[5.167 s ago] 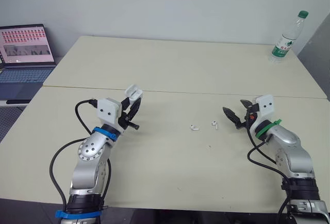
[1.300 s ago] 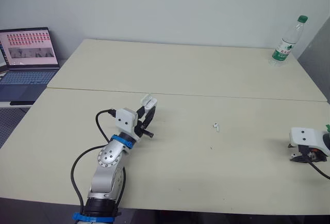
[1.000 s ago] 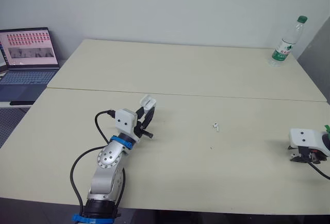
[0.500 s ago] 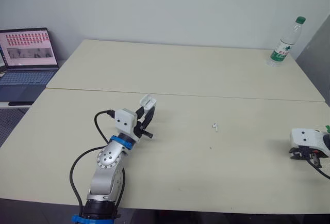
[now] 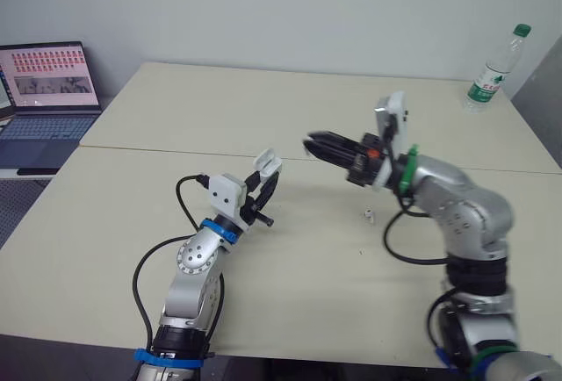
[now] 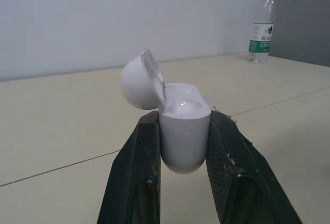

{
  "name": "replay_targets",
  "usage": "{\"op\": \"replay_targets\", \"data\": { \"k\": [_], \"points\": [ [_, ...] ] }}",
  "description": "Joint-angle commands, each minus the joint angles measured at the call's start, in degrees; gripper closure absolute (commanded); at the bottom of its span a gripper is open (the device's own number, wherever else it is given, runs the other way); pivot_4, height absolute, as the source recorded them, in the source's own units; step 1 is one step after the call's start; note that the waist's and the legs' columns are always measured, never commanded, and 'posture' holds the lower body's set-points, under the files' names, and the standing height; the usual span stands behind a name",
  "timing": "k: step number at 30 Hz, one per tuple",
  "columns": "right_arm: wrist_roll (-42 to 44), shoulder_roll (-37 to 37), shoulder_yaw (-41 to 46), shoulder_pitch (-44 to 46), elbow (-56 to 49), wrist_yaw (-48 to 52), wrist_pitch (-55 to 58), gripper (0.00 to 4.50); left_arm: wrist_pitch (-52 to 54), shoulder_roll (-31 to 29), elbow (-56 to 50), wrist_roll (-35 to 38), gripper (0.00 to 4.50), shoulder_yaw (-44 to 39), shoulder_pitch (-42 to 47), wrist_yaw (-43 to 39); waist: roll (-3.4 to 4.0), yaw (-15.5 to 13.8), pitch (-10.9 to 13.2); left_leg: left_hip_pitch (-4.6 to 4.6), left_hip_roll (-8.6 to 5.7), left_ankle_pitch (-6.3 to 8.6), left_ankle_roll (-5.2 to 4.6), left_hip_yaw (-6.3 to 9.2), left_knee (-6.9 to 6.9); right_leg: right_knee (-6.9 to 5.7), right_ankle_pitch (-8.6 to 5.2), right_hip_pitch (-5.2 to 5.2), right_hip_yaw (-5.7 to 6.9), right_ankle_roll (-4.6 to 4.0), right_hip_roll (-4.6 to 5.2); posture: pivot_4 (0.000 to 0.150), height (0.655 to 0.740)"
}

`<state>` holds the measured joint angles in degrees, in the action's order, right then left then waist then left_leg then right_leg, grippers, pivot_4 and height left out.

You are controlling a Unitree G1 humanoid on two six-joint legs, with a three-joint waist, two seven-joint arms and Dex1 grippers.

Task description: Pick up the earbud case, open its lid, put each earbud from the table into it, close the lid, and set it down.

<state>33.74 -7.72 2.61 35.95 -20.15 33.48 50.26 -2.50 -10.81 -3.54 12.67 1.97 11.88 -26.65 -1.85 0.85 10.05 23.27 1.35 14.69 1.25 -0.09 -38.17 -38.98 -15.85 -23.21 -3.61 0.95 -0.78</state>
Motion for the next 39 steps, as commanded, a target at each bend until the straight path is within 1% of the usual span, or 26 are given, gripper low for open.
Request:
{"op": "replay_targets", "data": {
  "k": [1, 5, 9, 16, 26, 38, 39],
  "points": [
    [-1.54, 2.58, -2.34, -2.42, -2.02, -3.96, -4.41, 4.13, 0.18, 0.74, -1.35, 0.5, 3.66, 0.82, 1.63, -0.38, -0.06, -0.06, -0.04, 0.02, -0.01, 0.0, -0.01, -0.03, -0.02, 0.03, 0.02, 0.0, -0.01, 0.02, 0.05, 0.15, 0.74],
    [-3.41, 4.89, -4.99, -3.78, -0.79, -6.0, -8.39, 4.13, 0.95, 0.95, -2.03, 0.75, 3.66, 0.88, 2.79, -0.69, -0.06, 0.21, -0.04, 0.01, 0.02, 0.0, -0.02, -0.08, -0.01, -0.01, 0.03, -0.07, -0.01, 0.05, 0.05, 0.15, 0.74],
    [-5.13, 5.51, -6.65, -4.18, 1.01, -6.72, -11.75, 4.13, 1.43, 1.15, -2.6, 0.91, 3.66, 1.06, 3.27, -0.76, -0.06, 0.77, -0.04, -0.12, 0.16, -0.02, -0.02, -0.05, 0.01, -0.07, 0.05, -0.03, 0.01, 0.01, -0.17, 0.15, 0.74],
    [-6.43, 6.03, -7.83, -4.12, 3.97, -7.35, -14.89, 4.13, 1.81, 1.15, -3.7, 0.86, 3.66, 1.5, 3.4, -0.74, -0.06, 0.98, -0.04, -0.18, 0.18, -0.02, -0.02, -0.13, 0.07, -0.06, 0.05, -0.02, -0.07, 0.01, -0.19, 0.15, 0.74],
    [-7.99, 5.14, -10.09, -5.75, 5.58, -7.53, -15.6, 4.13, 2.71, 0.98, -5.72, 0.98, 3.66, 1.59, 3.74, -0.74, -0.06, 0.98, -0.04, -0.18, 0.17, -0.02, -0.02, -0.16, 0.07, -0.04, 0.04, -0.02, -0.12, 0.01, -0.19, 0.15, 0.74],
    [-9.96, 4.43, -11.84, -7.59, 5.1, -8.32, -15.61, 4.13, 3.03, 0.74, -6.95, 1.07, 3.66, 2.05, 3.65, -0.75, -0.06, 0.98, -0.04, -0.19, 0.17, -0.02, -0.02, -0.18, 0.08, -0.03, 0.04, -0.02, -0.13, 0.01, -0.19, 0.15, 0.74],
    [-10.08, 4.26, -11.91, -7.63, 5.15, -8.24, -15.67, 3.78, 3.06, 0.72, -6.93, 1.09, 3.66, 2.01, 3.77, -0.76, -0.06, 0.98, -0.03, -0.19, 0.17, -0.02, -0.02, -0.18, 0.08, -0.03, 0.04, -0.02, -0.13, 0.01, -0.19, 0.15, 0.74]
  ]
}}
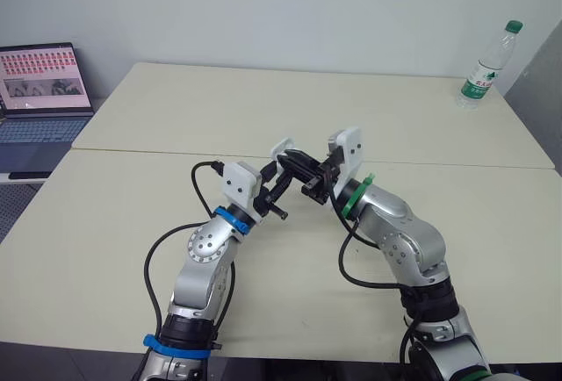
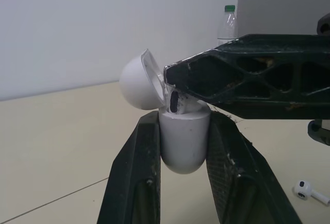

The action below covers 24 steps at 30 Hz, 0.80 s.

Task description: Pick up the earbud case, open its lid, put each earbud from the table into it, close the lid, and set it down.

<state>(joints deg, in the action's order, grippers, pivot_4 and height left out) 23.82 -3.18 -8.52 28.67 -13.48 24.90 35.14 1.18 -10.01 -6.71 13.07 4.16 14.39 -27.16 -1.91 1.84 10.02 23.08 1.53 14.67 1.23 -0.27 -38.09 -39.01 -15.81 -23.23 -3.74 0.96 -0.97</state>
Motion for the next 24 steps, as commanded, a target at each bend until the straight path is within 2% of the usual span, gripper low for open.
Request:
{"op": "replay_targets", "data": {
  "k": [1, 4, 7, 11, 15, 19, 24],
  "points": [
    [-0.27, -0.47, -0.87, -0.35, -1.48, 0.46, -0.61, 3.37, -0.6, -0.08, -3.69, 0.7, 3.66, -0.21, 1.39, -0.23, 0.0, 0.0, 0.0, 0.0, 0.0, 0.0, 0.0, 0.0, 0.0, 0.0, 0.0, 0.0, 0.0, 0.0, 0.0, 0.15, 0.74],
    [0.03, -0.69, -0.87, -0.16, -1.76, 0.68, -0.7, 2.39, -0.6, -0.14, -3.59, 0.73, 3.66, -0.26, 1.39, -0.19, 0.0, 0.01, 0.0, 0.0, 0.0, 0.0, 0.0, -0.01, 0.01, 0.01, 0.0, 0.0, -0.01, 0.0, 0.0, 0.15, 0.74],
    [1.1, -1.1, 0.04, 0.3, -2.82, 0.97, -0.41, 2.39, -0.46, -0.15, -3.57, 0.82, 3.66, -0.31, 1.04, -0.14, 0.0, 0.0, 0.0, 0.0, -0.01, 0.0, 0.0, -0.01, 0.01, 0.02, 0.0, 0.0, 0.0, 0.0, 0.0, 0.15, 0.74],
    [6.35, -6.12, 5.03, 0.79, -7.39, 3.72, 3.43, 2.39, -0.41, -0.45, -3.62, 0.8, 3.66, -0.65, -0.04, -0.05, 0.0, -0.06, 0.0, 0.02, -0.02, 0.0, 0.0, -0.01, 0.01, 0.03, 0.0, 0.0, -0.01, 0.0, 0.01, 0.15, 0.74],
    [10.08, -17.89, 11.97, -1.4, -9.9, 6.92, 9.7, 2.39, -0.55, -1.6, -4.13, 1.02, 3.66, -1.93, -1.95, -0.08, -0.01, -0.14, 0.0, 0.05, -0.04, 0.01, -0.01, 0.0, 0.01, 0.07, 0.0, 0.01, 0.0, 0.01, 0.02, 0.15, 0.74],
    [4.67, -24.71, 11.3, -7.34, -9.2, 5.87, 7.71, 2.39, -0.44, -2.27, -4.61, 1.1, 3.66, -2.44, -2.71, -0.11, -0.01, -0.12, 0.01, 0.03, -0.01, 0.01, -0.01, 0.0, 0.07, 0.09, -0.03, 0.01, 0.0, -0.02, 0.0, 0.15, 0.74],
    [-2.29, -24.91, 7.14, -13.29, -10.16, 0.69, 7.07, 2.39, -0.38, -2.36, -4.45, 0.81, 3.66, -2.61, -2.72, 0.11, -0.01, 0.23, 0.01, -0.07, 0.05, 0.01, -0.01, -0.12, 0.11, 0.03, -0.06, 0.0, -0.16, -0.03, -0.09, 0.15, 0.74]
  ]
}}
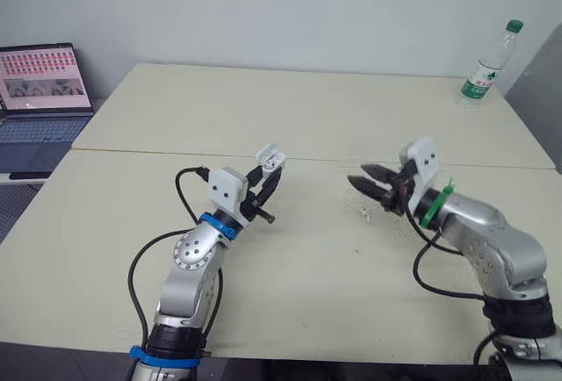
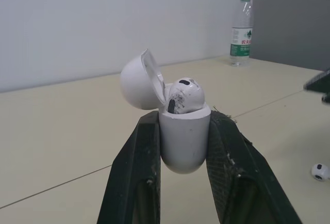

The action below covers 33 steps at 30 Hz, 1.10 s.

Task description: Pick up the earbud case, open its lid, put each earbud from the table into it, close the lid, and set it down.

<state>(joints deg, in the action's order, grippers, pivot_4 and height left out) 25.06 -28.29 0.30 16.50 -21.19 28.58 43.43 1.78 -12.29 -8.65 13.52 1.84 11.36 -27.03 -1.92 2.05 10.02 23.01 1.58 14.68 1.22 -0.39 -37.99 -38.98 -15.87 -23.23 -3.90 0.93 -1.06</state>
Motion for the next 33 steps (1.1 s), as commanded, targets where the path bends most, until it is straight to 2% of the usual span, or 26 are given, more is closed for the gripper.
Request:
{"op": "replay_targets", "data": {
  "k": [1, 11, 20, 33],
  "points": [
    [-5.2, 0.34, -2.79, -2.18, -2.56, -4.1, -1.61, 2.39, -0.91, -0.06, -2.48, 0.32, 3.66, -0.25, 0.41, 0.03, 0.0, -0.02, 0.0, -0.02, 0.0, 0.0, 0.0, -0.02, -0.01, 0.0, -0.02, 0.0, -0.02, 0.03, 0.0, 0.15, 0.74],
    [-14.68, 3.09, -5.67, -4.88, 0.14, -11.48, -3.4, 2.39, -0.31, -0.88, -2.71, 0.31, 3.66, -0.66, 0.72, 0.0, 0.0, -0.18, 0.0, -0.01, -0.03, 0.0, 0.01, -0.11, -0.03, 0.02, -0.03, 0.0, -0.09, 0.06, 0.01, 0.15, 0.74],
    [-15.52, 5.86, -6.03, -2.57, 2.96, -11.42, -0.6, 2.39, -0.46, -1.36, -2.26, 0.39, 3.66, -0.83, 1.13, 0.15, 0.0, -0.19, 0.0, -0.02, -0.03, 0.0, 0.01, -0.1, -0.02, 0.02, -0.01, 0.0, -0.09, 0.03, 0.0, 0.15, 0.74],
    [-17.28, 5.36, -6.54, -3.76, 1.52, -10.87, 4.17, 2.39, -0.59, -1.23, -3.04, 0.16, 3.66, -0.82, 0.4, 1.01, 0.0, -0.2, 0.0, -0.01, -0.04, 0.0, 0.01, -0.09, -0.02, 0.02, -0.01, 0.01, -0.09, 0.03, 0.01, 0.15, 0.74]
  ]
}}
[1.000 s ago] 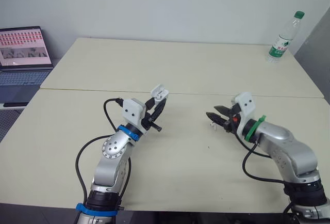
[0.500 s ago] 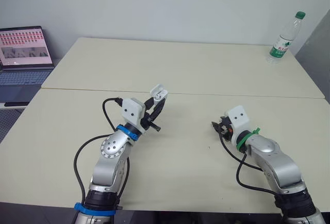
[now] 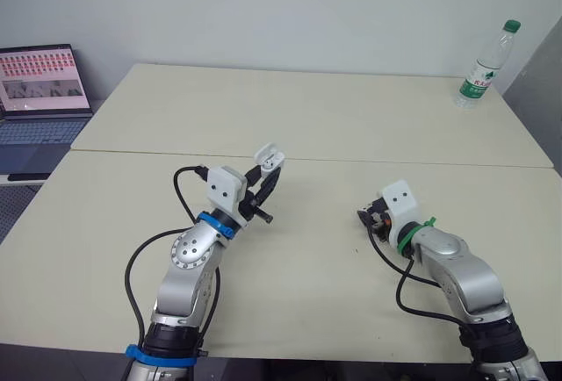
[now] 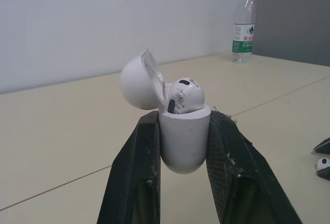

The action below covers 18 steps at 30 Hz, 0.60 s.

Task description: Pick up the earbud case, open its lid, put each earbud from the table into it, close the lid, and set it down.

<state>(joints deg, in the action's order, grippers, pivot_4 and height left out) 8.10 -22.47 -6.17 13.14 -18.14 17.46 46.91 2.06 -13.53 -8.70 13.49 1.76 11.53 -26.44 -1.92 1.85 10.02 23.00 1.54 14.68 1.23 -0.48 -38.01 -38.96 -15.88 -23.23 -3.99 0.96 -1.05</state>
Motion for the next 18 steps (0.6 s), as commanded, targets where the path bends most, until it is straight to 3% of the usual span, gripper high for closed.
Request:
{"op": "replay_targets", "data": {
  "k": [1, 4, 8, 12, 14, 18],
  "points": [
    [-0.43, -0.33, -0.09, -0.45, -1.41, 0.24, 0.62, 2.39, -0.9, 0.01, -2.94, 0.15, 3.66, -0.73, 0.26, 0.47, 0.0, 0.0, 0.0, 0.0, 0.0, 0.0, 0.0, 0.0, 0.0, 0.0, 0.0, 0.0, 0.0, 0.0, 0.0, 0.15, 0.74],
    [-0.86, 0.12, -0.16, 0.1, 0.0, -0.01, 0.05, 2.94, -0.98, 0.08, -2.82, 0.09, 3.66, -0.73, 0.4, 0.63, 0.0, 0.0, 0.0, 0.0, 0.0, 0.0, 0.0, 0.0, 0.0, 0.0, 0.0, 0.0, 0.01, 0.0, 0.0, 0.15, 0.74],
    [-1.02, 0.07, -0.22, 0.89, 1.15, 0.26, -0.64, 4.1, -1.06, 0.07, -2.73, 0.11, 3.66, -0.59, 0.51, 0.72, 0.0, 0.0, 0.0, -0.01, 0.0, 0.0, 0.0, -0.01, -0.02, 0.0, 0.0, 0.01, -0.01, 0.01, 0.0, 0.15, 0.74],
    [0.84, -2.12, 1.86, 0.07, 0.32, 3.2, -1.0, 4.09, -1.2, 0.05, -2.82, -0.02, 3.66, -0.53, 0.45, 0.9, 0.0, 0.0, 0.0, -0.01, 0.0, 0.0, 0.0, -0.01, -0.04, 0.0, 0.0, 0.01, -0.01, 0.01, 0.0, 0.15, 0.74],
    [4.18, -7.97, 3.79, -0.15, -0.33, 11.92, -3.06, 4.09, -1.27, 0.14, -2.71, 0.01, 3.66, -0.6, 0.75, 1.04, 0.0, -0.03, 0.0, 0.01, -0.02, 0.0, 0.0, -0.01, -0.04, 0.0, 0.01, 0.01, 0.0, 0.01, 0.0, 0.15, 0.74],
    [4.16, -29.43, 2.1, -1.05, 5.46, 37.31, -18.66, 4.09, -1.97, 0.26, -1.84, 0.28, 3.66, -0.58, 0.94, 0.45, 0.04, -0.32, 0.06, 0.03, -0.23, 0.02, -0.05, -0.03, -0.04, 0.08, -0.03, 0.02, 0.04, 0.1, 0.08, 0.15, 0.74]
  ]
}}
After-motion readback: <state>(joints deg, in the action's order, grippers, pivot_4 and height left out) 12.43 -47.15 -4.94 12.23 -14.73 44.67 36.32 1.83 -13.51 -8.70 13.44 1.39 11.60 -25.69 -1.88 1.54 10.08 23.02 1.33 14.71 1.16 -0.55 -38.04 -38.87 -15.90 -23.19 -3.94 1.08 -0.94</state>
